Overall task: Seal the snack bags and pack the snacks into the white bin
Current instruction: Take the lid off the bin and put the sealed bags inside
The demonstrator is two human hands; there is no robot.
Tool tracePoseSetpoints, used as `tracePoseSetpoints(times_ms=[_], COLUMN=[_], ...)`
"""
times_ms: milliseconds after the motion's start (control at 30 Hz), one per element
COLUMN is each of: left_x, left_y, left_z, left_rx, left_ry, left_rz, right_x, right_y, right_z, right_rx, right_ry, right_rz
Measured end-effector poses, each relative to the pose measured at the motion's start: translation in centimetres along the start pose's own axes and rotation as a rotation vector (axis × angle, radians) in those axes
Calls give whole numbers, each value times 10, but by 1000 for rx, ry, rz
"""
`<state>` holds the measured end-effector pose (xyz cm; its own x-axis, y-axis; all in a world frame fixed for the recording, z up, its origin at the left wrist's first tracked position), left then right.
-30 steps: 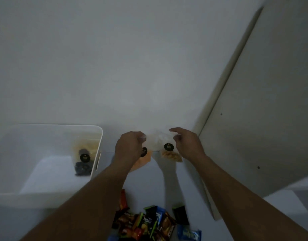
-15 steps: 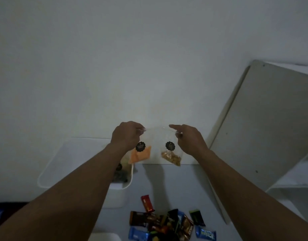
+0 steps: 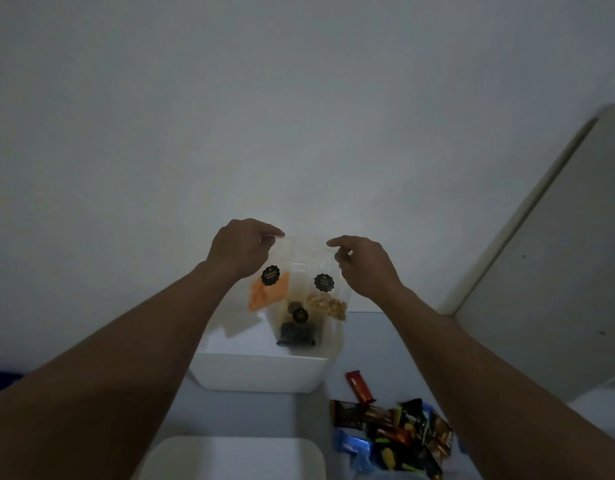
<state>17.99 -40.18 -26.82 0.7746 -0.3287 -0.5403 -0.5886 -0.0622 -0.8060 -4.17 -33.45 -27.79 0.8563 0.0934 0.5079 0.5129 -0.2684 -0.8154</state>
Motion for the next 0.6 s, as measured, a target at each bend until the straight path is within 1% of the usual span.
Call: tracePoseSetpoints(times_ms=[133, 233, 400, 500, 600], left_x=[30, 49, 71, 82, 90], left_y=[-5, -3, 3, 12, 22], left_z=[-4, -6, -8, -6, -4], left_rx=[-34, -9, 21, 104, 190], left_ry=[-3, -9, -31, -51, -60], left_rz=[16, 25, 54, 91, 150], right_x=[9, 10, 0, -7, -12], right_y=[36, 62, 108, 132, 146], right_z=[-6, -6, -2, 0, -1], right_rx=[61, 126, 304, 385, 410], right_ry=[37, 48, 84, 78, 25], right_rz=[-20, 10, 130, 243, 356])
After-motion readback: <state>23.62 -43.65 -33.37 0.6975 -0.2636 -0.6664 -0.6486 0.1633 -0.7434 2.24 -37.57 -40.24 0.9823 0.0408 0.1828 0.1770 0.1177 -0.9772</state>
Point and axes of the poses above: each hand's wrist, its own z-axis away from the middle knuckle, its own y-axis out of the palm, x = y × z, the point moved 3 cm from there along -z, towards the middle knuckle, and after that the axes turned 4 degrees about -y, right-handed, at the moved point
